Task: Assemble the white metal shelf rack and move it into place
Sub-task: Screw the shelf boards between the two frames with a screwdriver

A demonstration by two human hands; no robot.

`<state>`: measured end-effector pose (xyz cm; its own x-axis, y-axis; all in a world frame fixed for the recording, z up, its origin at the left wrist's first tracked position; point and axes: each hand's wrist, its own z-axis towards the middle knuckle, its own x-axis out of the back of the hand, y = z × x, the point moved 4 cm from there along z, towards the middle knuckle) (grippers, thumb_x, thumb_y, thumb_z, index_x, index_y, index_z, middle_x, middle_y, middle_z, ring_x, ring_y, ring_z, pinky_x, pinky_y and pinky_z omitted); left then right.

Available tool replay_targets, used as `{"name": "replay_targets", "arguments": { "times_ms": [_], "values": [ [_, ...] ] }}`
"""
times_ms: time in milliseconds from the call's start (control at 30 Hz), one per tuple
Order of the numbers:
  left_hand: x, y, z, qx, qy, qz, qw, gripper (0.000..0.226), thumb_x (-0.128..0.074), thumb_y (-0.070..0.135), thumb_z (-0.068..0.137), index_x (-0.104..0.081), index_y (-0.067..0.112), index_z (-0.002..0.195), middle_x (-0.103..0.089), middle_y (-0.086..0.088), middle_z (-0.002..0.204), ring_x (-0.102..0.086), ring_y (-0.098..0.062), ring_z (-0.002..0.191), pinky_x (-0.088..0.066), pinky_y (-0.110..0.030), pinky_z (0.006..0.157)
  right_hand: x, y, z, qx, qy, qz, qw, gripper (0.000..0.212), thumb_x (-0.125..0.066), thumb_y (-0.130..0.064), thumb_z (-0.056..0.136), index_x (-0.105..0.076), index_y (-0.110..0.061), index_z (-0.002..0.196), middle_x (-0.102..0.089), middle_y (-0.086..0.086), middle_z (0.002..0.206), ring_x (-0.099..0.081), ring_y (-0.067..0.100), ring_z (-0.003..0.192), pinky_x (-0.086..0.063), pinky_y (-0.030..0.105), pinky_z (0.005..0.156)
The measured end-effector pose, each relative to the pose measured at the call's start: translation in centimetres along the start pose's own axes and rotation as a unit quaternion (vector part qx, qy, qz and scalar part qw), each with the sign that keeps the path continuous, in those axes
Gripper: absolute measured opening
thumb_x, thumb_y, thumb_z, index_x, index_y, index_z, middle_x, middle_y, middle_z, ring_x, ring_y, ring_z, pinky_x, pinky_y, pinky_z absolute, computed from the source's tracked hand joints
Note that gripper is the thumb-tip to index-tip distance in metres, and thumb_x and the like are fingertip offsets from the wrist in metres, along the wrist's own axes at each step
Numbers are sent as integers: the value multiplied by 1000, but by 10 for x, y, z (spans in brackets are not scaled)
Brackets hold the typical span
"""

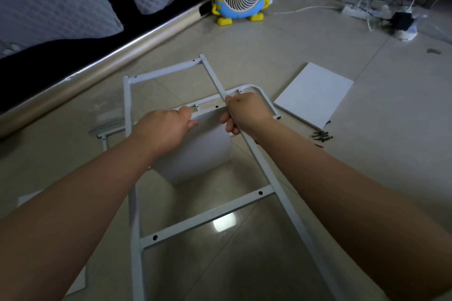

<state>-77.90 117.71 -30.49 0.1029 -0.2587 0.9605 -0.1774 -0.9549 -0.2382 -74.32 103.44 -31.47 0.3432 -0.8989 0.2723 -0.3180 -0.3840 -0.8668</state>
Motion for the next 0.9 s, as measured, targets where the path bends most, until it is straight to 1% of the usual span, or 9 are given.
{"name": "replay_targets", "arguments": {
  "times_ms": [67,167,267,367,500,633,733,833,900],
  "values": [
    [2,2,-1,-2,0,9,1000,40,-25,38,100,-42,3,111,-61,-20,113,-58,-37,102,-43,-37,77,6,3,3,17,-7,28,999,37,-30,-30,100,-56,-6,92,-60,6,65,-52,13,38,-44,19,43],
    [4,3,-1,5,-4,4,1000,40,-25,37,100,-42,2,113,-61,-22,112,-58,-38,102,-43,-36,78,33,25,17,13,41,14,999,39,-27,-34,100,-55,-7,106,-59,7,70,-53,20,50,-44,27,50],
    [5,4,-1,15,-12,-18,1000,40,-25,36,100,-42,2,115,-60,-24,114,-57,-38,102,-41,-36,76,66,75,35,-35,104,-141,984,37,-32,-25,97,-59,0,94,-65,14,80,-58,25,60,-48,31,59],
    [5,5,-4,17,-18,-19,1000,40,-25,36,100,-42,2,115,-59,-24,115,-56,-39,103,-41,-38,77,86,126,47,-73,109,-340,931,30,-35,-19,95,-49,-4,73,-60,22,99,-59,30,90,-41,30,72],
    [4,6,-5,18,-33,-7,999,40,-25,36,100,-41,3,114,-59,-24,115,-55,-39,104,-39,-36,76,108,181,55,-138,105,-449,876,27,-38,-9,95,-58,3,109,-56,19,116,-54,33,108,-46,36,88],
    [4,4,-1,34,-35,1,999,41,-25,36,100,-41,1,116,-59,-25,114,-56,-39,103,-39,-36,75,113,215,64,-130,98,-481,861,30,-33,-4,96,-49,2,119,-43,20,127,-43,35,118,-41,41,94],
    [5,3,1,41,-32,2,999,42,-26,35,100,-41,0,116,-60,-26,113,-56,-40,103,-41,-38,78,113,234,74,-118,96,-458,876,33,-35,-6,95,-40,2,127,-31,21,139,-33,37,127,-35,45,101],
    [3,2,3,49,-42,4,998,43,-26,36,100,-42,-1,116,-60,-26,112,-57,-40,102,-41,-38,77,106,253,90,-111,35,-476,872,54,-46,-1,88,-24,2,137,-7,21,151,-14,35,139,-26,45,111],
    [1,1,3,53,-50,8,997,43,-26,36,100,-42,0,116,-60,-25,112,-56,-40,102,-41,-38,78,104,261,96,-129,15,-486,864,57,-46,-4,89,-21,5,140,-5,20,152,-12,31,141,-26,42,112]
  ]
}}
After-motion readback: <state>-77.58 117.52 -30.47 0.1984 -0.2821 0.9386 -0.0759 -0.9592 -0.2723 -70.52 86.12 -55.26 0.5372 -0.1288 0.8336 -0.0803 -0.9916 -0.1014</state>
